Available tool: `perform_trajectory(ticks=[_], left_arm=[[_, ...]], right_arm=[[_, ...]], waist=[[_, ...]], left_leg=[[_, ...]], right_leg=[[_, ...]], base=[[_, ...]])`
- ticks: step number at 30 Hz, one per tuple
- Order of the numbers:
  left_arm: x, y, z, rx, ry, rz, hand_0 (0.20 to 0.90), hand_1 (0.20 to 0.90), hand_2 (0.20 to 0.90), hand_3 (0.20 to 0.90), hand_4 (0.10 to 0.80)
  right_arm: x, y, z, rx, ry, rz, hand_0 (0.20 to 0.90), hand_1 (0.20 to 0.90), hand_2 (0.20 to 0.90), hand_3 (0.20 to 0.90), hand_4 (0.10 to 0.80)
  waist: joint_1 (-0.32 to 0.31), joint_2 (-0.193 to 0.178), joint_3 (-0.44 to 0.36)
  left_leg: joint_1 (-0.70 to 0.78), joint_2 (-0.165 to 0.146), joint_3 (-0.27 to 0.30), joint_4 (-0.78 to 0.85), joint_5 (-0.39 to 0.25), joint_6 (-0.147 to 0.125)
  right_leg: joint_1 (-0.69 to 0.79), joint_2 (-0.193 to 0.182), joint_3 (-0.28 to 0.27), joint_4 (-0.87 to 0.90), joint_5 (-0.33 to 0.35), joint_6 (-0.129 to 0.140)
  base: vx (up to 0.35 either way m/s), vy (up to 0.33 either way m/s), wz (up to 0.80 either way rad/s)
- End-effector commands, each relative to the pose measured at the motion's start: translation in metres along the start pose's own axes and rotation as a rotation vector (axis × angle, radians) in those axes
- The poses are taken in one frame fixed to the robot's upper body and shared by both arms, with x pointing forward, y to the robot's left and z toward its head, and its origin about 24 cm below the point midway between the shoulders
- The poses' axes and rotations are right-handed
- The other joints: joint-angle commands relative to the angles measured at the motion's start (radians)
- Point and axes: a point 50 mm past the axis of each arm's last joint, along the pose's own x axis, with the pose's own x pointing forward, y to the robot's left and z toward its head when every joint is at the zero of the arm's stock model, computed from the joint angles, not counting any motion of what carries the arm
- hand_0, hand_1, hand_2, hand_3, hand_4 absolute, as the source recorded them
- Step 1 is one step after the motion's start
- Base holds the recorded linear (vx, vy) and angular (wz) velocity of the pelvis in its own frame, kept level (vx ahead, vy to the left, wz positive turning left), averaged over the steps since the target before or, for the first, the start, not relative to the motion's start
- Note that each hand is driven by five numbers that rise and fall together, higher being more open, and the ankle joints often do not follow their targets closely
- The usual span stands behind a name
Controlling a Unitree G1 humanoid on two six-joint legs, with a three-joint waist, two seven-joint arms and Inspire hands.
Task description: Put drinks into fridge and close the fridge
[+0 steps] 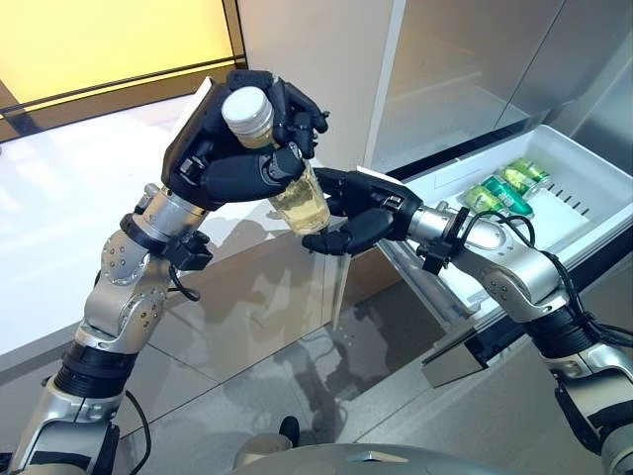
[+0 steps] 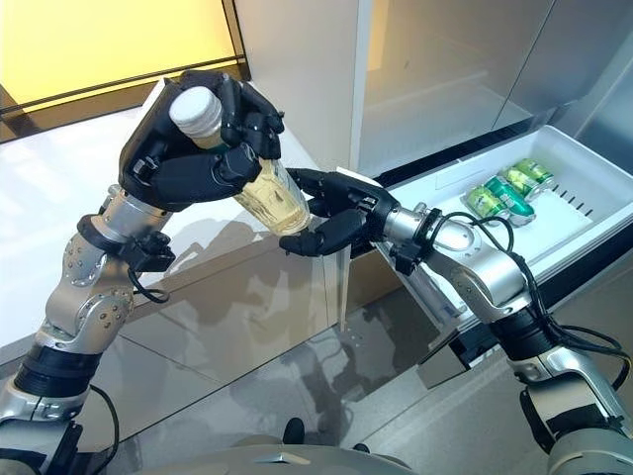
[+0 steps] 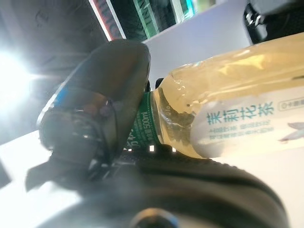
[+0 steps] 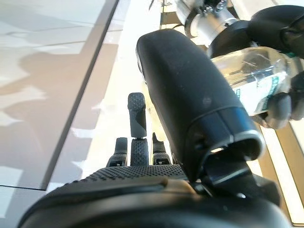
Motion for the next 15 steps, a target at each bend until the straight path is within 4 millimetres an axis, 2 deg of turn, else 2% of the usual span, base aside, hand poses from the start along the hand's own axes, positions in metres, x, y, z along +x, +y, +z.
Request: perform_trajectory(ticks=[1,6,15], left_arm=[[0.023,-0.005,0.021,0.058,-0.104,-0.107,0.3,0.3,0.3,0.2,0.1],[0.023,-0.006,0.02,0.084,-0.09,-0.13,0.3,0.3,0.3,0.2,0.1],[0.012,0.006,0.033,0.175,-0.085,-0.098,0.3,0.3,0.3,0.2,0.1]], right_arm=[[0.016,0.026,0.1,-0.191,-0.423,0.181,0.9,0.9,0.9,0.9,0.8],[0.014,0.024,0.104,-0.203,-0.448,0.147,0.9,0.9,0.9,0.9,0.8],[-0.006,0.01,0.111,-0.199,-0.516,0.062,0.9,0.9,0.9,0.9,0.8]], waist=[[-0.013,-0.016,-0.13],[-0.012,-0.014,-0.129],[-0.01,-0.012,-0.133]], left_leg=[[0.03,-0.047,0.001,0.004,-0.086,0.037],[0.03,-0.047,0.001,0.004,-0.085,0.037],[0.022,-0.049,0.0,0.005,-0.085,0.037]], right_leg=[[-0.046,-0.021,0.059,0.02,0.06,0.061],[-0.045,-0.021,0.058,0.02,0.06,0.061],[-0.052,-0.023,0.057,0.019,0.062,0.065]], base=[[0.0,0.0,0.0],[0.0,0.0,0.0],[0.0,0.0,0.0]])
